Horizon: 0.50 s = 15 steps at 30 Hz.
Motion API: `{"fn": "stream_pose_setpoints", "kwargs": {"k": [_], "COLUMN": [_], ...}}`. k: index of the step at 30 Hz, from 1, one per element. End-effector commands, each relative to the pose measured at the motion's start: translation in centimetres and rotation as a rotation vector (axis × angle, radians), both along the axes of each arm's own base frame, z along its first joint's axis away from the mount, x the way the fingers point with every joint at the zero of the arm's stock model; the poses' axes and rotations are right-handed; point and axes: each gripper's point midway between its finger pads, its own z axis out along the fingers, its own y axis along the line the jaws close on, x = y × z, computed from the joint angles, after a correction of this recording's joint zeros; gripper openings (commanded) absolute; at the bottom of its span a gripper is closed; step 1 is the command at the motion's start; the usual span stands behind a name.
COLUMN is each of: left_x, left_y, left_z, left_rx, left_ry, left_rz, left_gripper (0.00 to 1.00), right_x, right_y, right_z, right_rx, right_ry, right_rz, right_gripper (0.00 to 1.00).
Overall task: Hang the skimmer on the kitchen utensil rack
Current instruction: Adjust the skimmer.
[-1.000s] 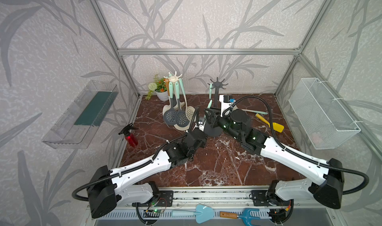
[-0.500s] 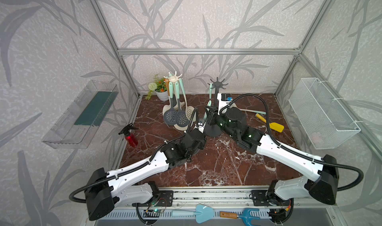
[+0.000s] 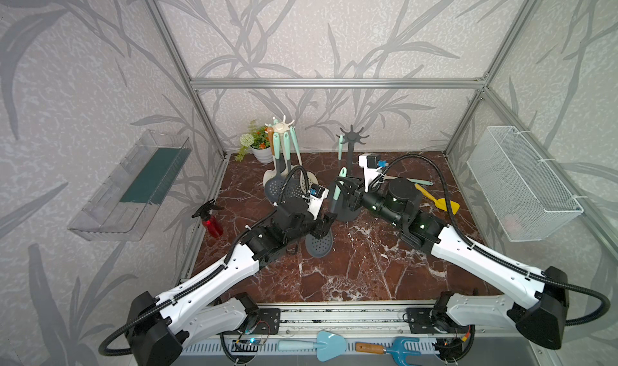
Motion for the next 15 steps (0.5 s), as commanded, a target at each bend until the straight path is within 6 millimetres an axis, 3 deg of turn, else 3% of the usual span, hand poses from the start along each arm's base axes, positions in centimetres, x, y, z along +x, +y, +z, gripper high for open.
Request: {"fn": "stream_pose_setpoints", "kwargs": {"k": [1, 8, 15], "left_x": [-1.05, -0.89, -0.54], "left_y": [-1.55, -1.62, -1.00], "left_z": [-0.19, -0.87, -0.22], "left_rx": [-0.039, -0.032, -0.037], "left_ry": [0.012, 0.035, 0.020], "left_rz": [-0.112, -0.102, -0.061], "left_gripper": [0.49, 0.28, 0.11], "right_x": [-1.41, -1.41, -1.03], "right_y": [-0.49, -0.72, -0.92], "right_z": [2.82, 2.70, 1.92], "right_rx": [0.066, 0.067, 0.041], "right_ry": [-0.069, -0.064, -0.059], "right_rz": [0.051, 0.054, 0.042], "right_gripper": [0.00, 0.00, 0.00]}}
